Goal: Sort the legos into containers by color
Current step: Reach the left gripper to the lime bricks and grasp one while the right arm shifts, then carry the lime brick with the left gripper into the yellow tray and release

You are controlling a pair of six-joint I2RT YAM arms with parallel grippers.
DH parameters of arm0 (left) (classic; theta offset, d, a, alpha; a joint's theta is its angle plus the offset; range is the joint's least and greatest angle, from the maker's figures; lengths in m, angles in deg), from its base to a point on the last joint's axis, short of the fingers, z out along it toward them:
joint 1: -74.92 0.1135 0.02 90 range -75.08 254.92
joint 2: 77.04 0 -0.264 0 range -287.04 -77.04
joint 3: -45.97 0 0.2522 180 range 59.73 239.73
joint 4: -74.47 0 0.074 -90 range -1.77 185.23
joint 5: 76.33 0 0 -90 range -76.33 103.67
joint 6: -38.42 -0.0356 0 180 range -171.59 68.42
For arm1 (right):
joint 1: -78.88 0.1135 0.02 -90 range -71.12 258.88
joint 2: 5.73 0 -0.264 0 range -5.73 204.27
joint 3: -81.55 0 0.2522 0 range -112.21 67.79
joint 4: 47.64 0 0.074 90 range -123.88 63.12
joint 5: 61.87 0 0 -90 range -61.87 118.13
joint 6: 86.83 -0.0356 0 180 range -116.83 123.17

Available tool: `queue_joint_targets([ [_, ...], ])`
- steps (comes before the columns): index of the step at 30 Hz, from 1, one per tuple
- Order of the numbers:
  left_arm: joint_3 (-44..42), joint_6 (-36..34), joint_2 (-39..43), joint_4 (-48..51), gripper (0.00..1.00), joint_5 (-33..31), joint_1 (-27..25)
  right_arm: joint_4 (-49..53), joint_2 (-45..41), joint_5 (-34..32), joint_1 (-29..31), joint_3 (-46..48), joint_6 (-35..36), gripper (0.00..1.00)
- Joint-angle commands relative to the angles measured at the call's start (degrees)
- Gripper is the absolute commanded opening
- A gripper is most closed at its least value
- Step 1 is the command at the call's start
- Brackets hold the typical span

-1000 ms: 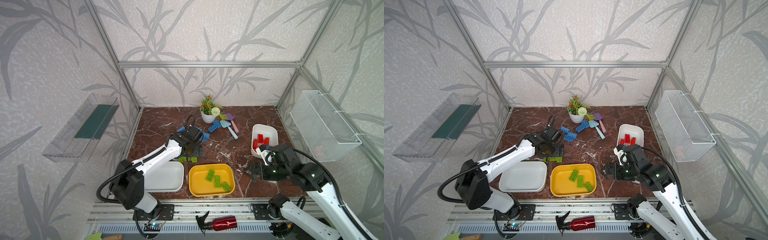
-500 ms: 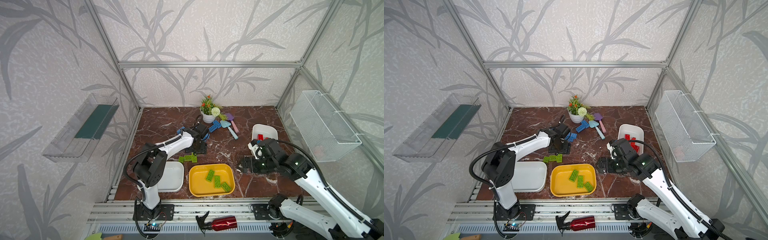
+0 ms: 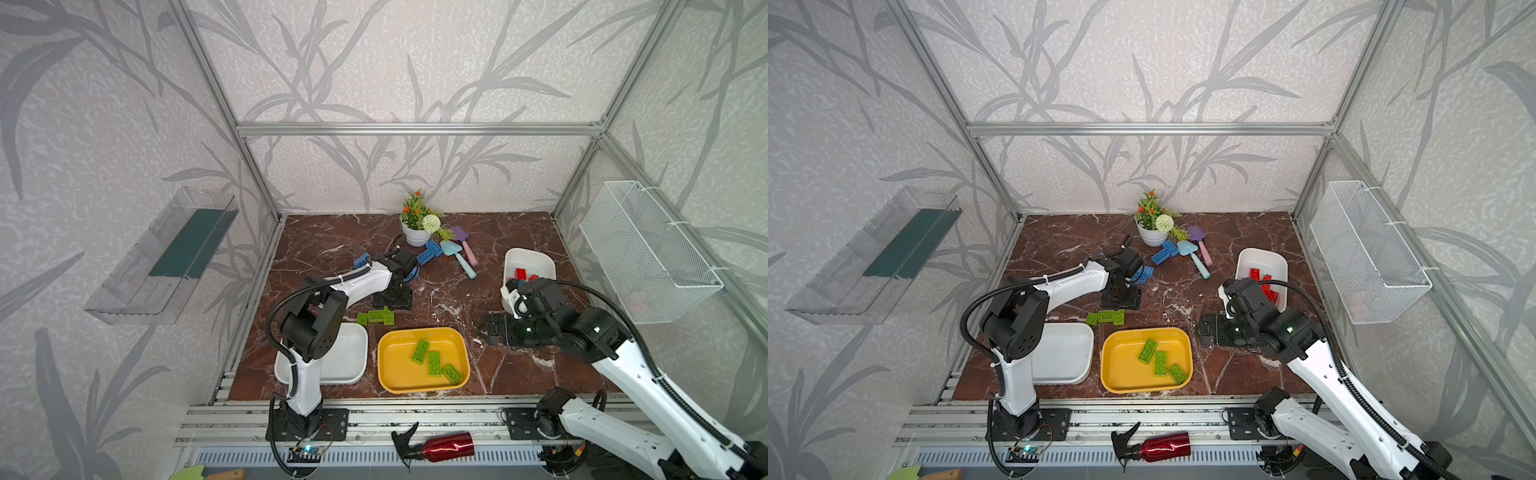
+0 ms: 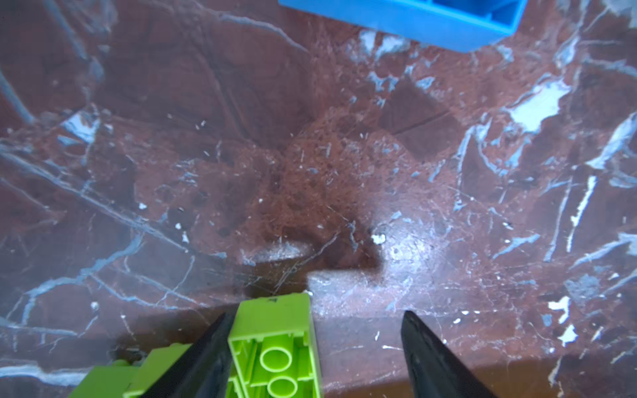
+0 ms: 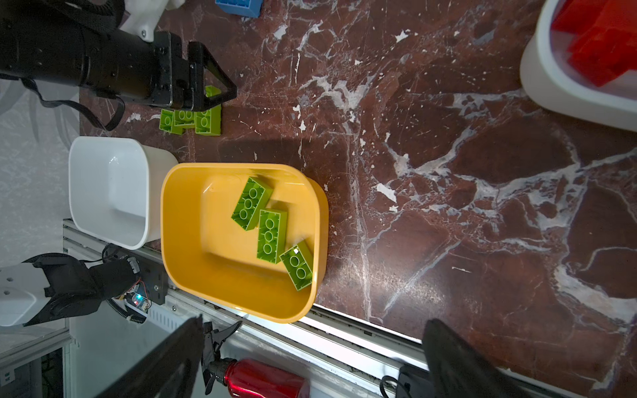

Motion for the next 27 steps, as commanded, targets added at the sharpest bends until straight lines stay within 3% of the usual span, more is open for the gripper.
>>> queue_joint_targets([
  [1,-1.24,1.65,0.33,-0.54,0.71,1.26,0.08,1.76,-0.67,-1.02,0.25,-1.21,-0.28,0.99],
  [11,-5.95,4.90,1.70,-2.88,0.63,1.82,-0.59,3.20,-2.06,-1.08,0.32,-1.17,-0.13,0.99],
  [15,-6.63,5.23,1.93,-2.54,0.50,0.35,-1.19,4.53,-3.16,-1.53,0.30,-1.04,-0.19,0.99],
  [19,-6.04,5.16,1.50,-1.73,0.30,-0.70,-1.59,5.46,-4.50,-1.96,0.28,-0.97,-0.56,0.99],
  [27,1.27,3.20,2.94,4.67,0.14,-4.32,-1.86,6.30,-6.88,-2.50,0.27,-0.56,-1.20,0.99],
])
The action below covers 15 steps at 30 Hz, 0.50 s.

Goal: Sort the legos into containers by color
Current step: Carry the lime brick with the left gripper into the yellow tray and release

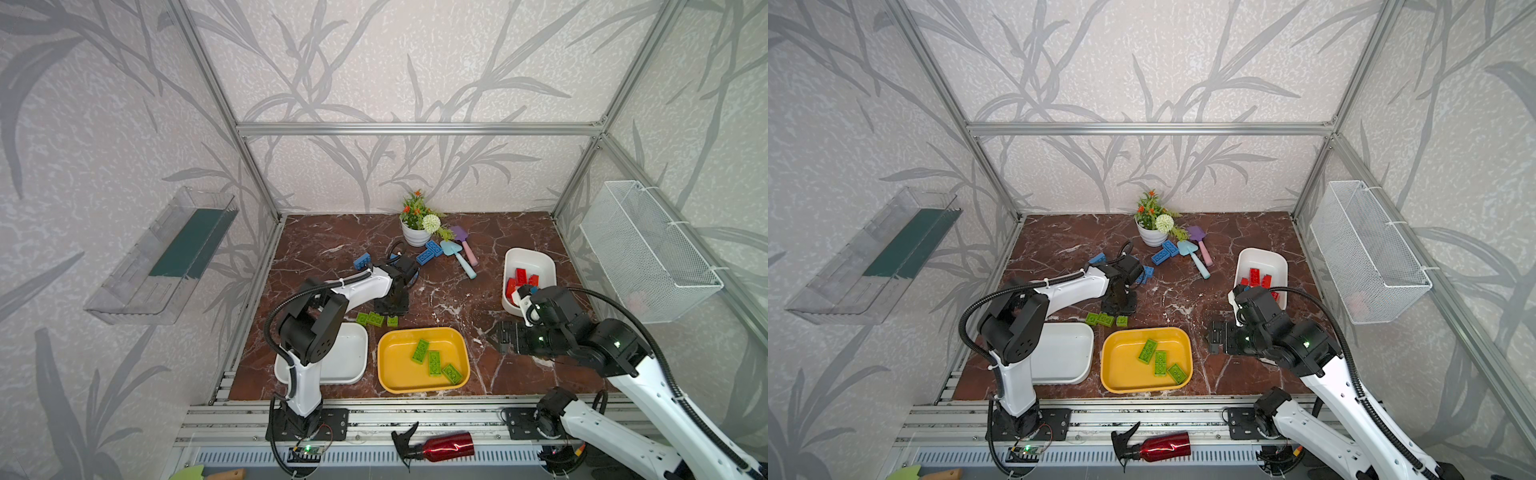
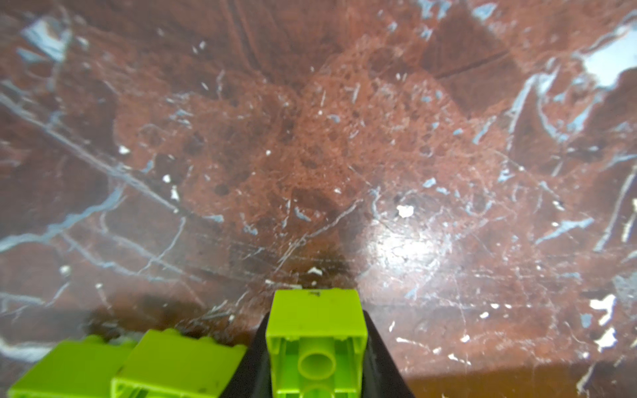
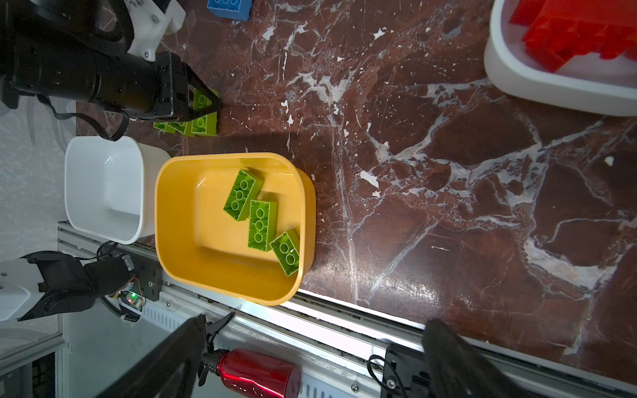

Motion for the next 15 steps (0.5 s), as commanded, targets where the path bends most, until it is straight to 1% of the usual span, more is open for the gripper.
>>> queue_joint_targets([
  [1,5.21,-1.25,2.12,5.49,0.14,-2.94,-0.45,1.67,-1.46,-1.09,0.21,-0.55,-0.49,0.99],
  [4,8.10,-1.08,4.76,8.68,0.14,-3.51,-1.08,2.05,-2.64,-1.57,0.23,-0.33,-0.52,0.99],
  [7,9.66,-0.16,7.28,11.30,0.14,-4.04,-3.18,2.31,-3.84,-1.77,0.21,0.28,-0.56,0.99],
  [9,9.75,0.92,8.92,12.60,0.14,-4.30,-5.56,2.33,-4.55,-1.69,0.24,0.83,-0.53,0.99],
  [10,9.63,1.62,9.75,13.20,0.14,-4.50,-7.20,2.31,-4.87,-1.55,0.21,1.08,-2.13,0.99],
  [15,7.34,6.87,13.01,15.10,0.14,-5.94,-16.16,2.65,-5.75,-0.90,0.27,1.38,-1.52,0.99],
])
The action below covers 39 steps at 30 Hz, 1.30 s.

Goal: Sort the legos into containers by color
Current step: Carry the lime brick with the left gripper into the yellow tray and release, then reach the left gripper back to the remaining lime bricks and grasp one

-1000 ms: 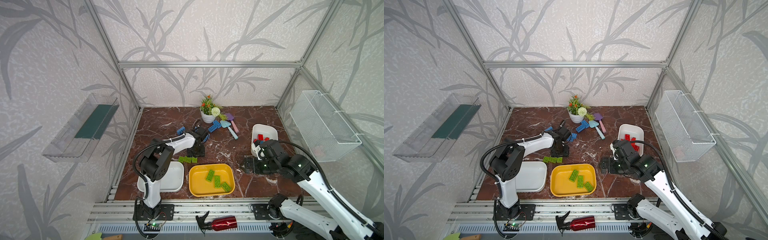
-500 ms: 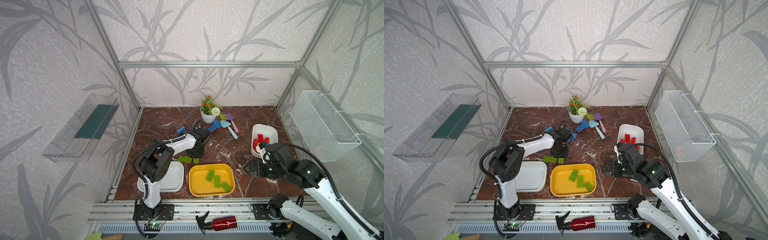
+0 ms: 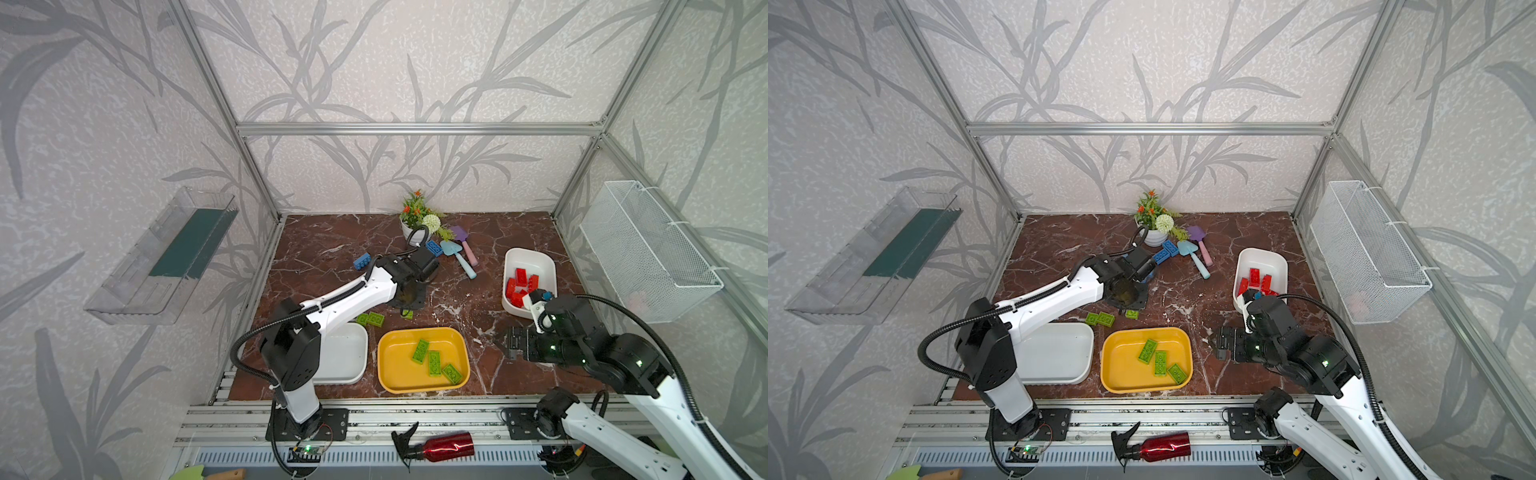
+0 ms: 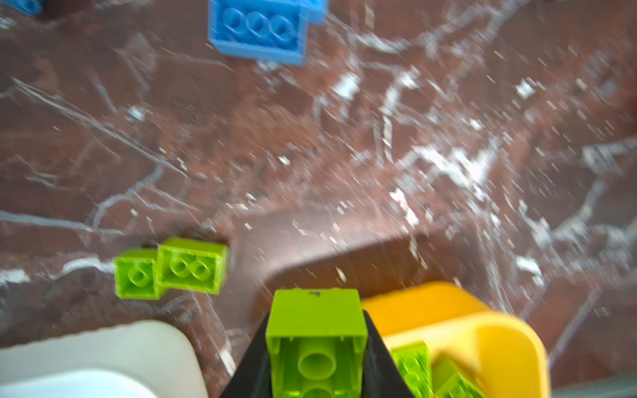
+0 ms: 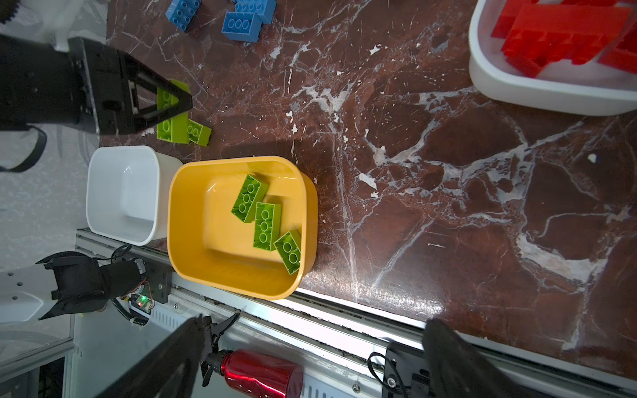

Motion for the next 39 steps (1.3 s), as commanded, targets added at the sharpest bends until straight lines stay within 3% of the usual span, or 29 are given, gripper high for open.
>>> queue_joint_targets([
  [1,-2.28,5.70,2.91,4.04,0.14,-1.88,-4.98,1.50,-0.49,0.13,0.23,0.79,-0.07,0.99],
  [7,-9.03,13.02,7.20,0.96,0.15,-2.31,-12.47,2.10,-1.74,0.88,0.28,1.97,1.82,0.99],
  [14,-12.60,16.85,6.53,-1.16,0.19,-2.73,-17.31,2.16,-3.31,1.90,0.23,3.38,1.90,0.99],
  [15,-12.64,17.00,6.20,-1.16,0.23,-2.73,-17.68,2.23,-3.57,1.89,0.21,3.46,1.86,0.99],
  [21,-12.13,17.53,7.06,0.81,0.71,-6.26,-17.78,2.99,-4.70,1.35,0.24,2.79,1.73,0.99],
  [23,-11.72,17.59,7.74,2.29,0.78,-7.54,-16.91,3.20,-4.66,1.02,0.22,2.43,1.80,0.99],
  [28,-12.30,17.33,10.75,4.82,0.78,-8.72,-12.12,2.26,-3.75,0.63,0.27,1.72,2.00,0.99],
  [35,-16.89,19.87,18.96,1.69,0.78,-8.61,0.27,-0.66,-0.14,0.41,0.21,0.95,2.68,0.99],
  [39,-18.07,20.94,19.60,0.17,0.78,-5.58,5.79,-2.54,2.05,0.67,0.25,0.68,2.83,0.99],
])
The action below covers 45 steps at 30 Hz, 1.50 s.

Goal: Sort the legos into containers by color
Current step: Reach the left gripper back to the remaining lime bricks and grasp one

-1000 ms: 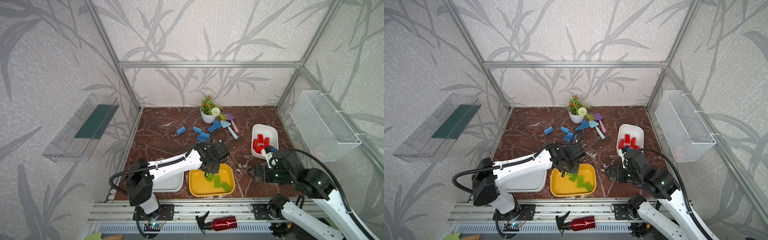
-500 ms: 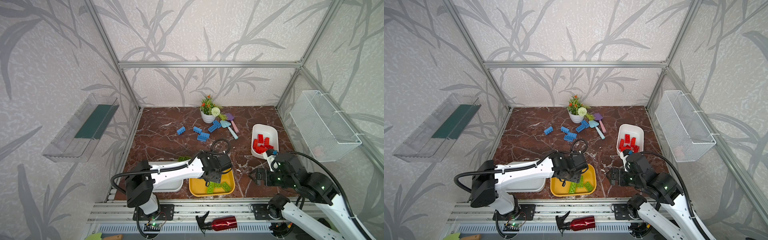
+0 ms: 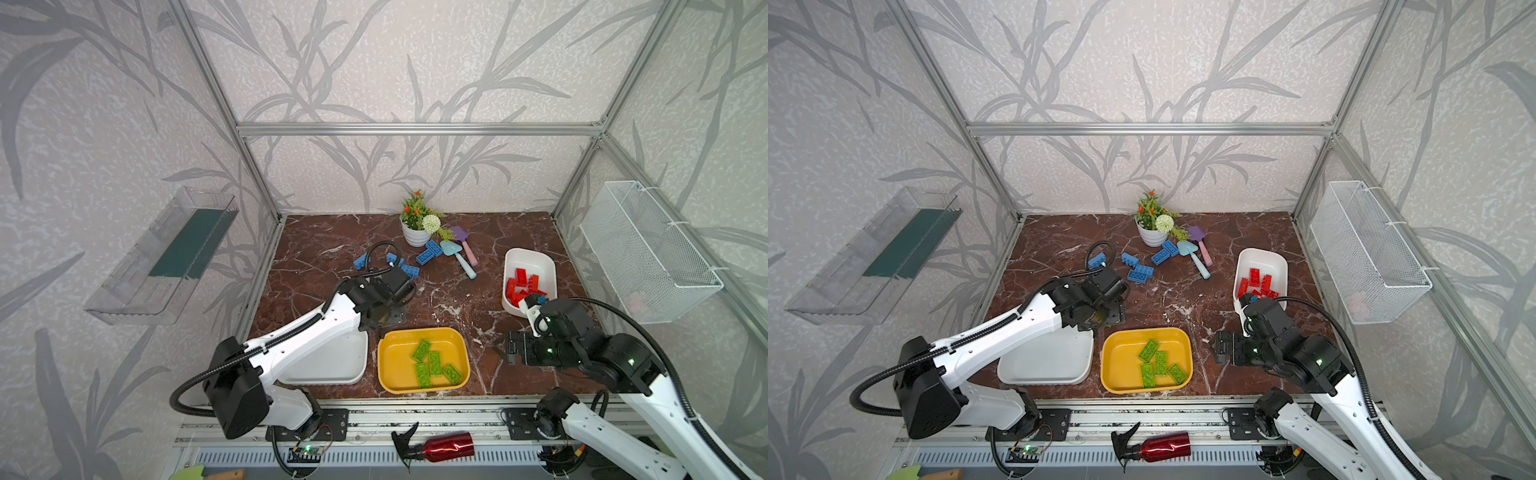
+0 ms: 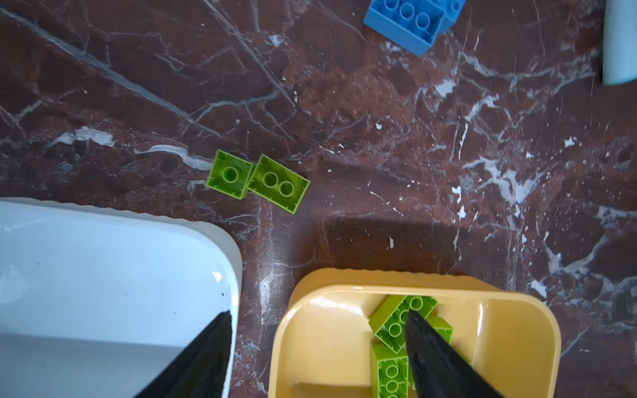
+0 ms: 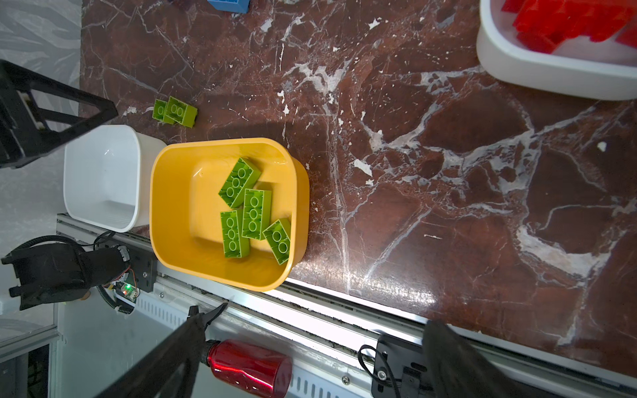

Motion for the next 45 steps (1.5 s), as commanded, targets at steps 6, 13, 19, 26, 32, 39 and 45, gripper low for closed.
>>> queue_joint_targets([
  [6,-0.35,3.48,-4.22,-2.12,0.78,3.59,4.21,-4.22,4.55,-0.03,0.26,-2.43,1.92,0.99],
  [13,-1.83,6.71,-8.40,-6.75,0.75,7.63,6.54,-5.53,7.48,-0.41,0.24,-3.18,3.25,0.99],
  [19,0.54,5.41,-14.85,-6.71,0.74,11.66,8.99,-6.29,9.62,-0.63,0.16,-3.99,4.30,0.99],
  [26,-1.15,6.13,-17.95,-8.27,0.72,13.08,11.66,-6.31,10.77,-0.64,-1.18,-4.70,5.17,0.99],
  [32,-2.11,6.38,-20.45,-10.85,0.71,13.78,13.57,-5.99,11.21,0.81,-3.72,-5.04,6.33,0.99],
  [39,-2.14,5.97,-23.08,-12.16,0.68,13.61,15.33,-5.55,12.61,1.44,-5.32,-6.28,7.65,0.99],
  [45,-0.89,3.97,-25.58,-12.18,0.63,13.53,16.74,-5.74,13.62,1.88,-5.81,-6.69,7.88,0.99],
])
